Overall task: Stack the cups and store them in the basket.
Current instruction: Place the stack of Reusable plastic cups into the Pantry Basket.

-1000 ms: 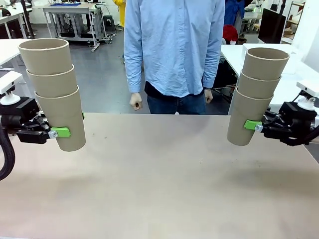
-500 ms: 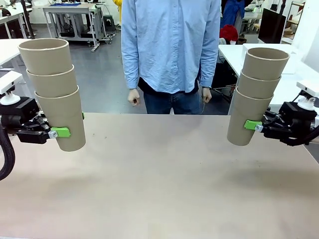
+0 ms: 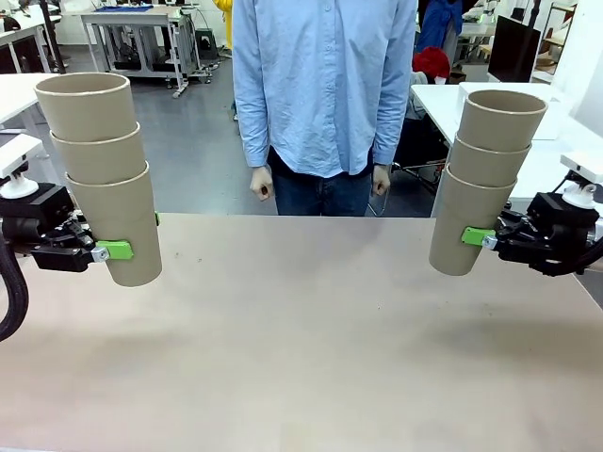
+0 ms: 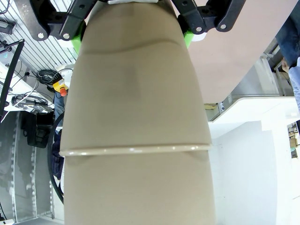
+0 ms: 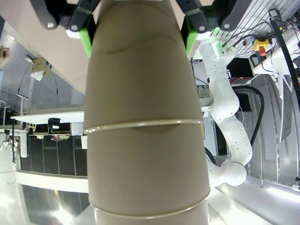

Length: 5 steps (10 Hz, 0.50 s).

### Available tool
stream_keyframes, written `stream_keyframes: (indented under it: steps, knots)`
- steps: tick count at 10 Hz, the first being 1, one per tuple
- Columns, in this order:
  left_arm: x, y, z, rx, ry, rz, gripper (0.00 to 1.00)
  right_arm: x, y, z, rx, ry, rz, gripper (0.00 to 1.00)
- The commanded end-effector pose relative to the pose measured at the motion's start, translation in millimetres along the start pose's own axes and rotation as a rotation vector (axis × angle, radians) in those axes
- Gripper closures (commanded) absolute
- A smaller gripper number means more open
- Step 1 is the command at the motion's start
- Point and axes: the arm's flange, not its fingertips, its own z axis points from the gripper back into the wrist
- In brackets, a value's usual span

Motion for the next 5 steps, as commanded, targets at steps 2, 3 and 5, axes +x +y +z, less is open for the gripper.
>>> stream_keyframes:
  steps: [2, 3, 5]
  knots:
    - [3.4, -0.3, 0.0, 0.000, -0.009, -0.001, 0.17, 4.5, -0.4, -1.0, -0.005, -0.010, 0.011, 0.13]
    - [3.4, -0.3, 0.0, 0.000, -0.009, -0.001, 0.17, 4.5, -0.4, -1.0, -0.005, -0.010, 0.011, 0.13]
    - [3.4, -0.3, 0.0, 0.000, -0.009, -0.001, 0.17, 4.5, -0.4, -1.0, -0.005, -0.010, 0.011, 0.13]
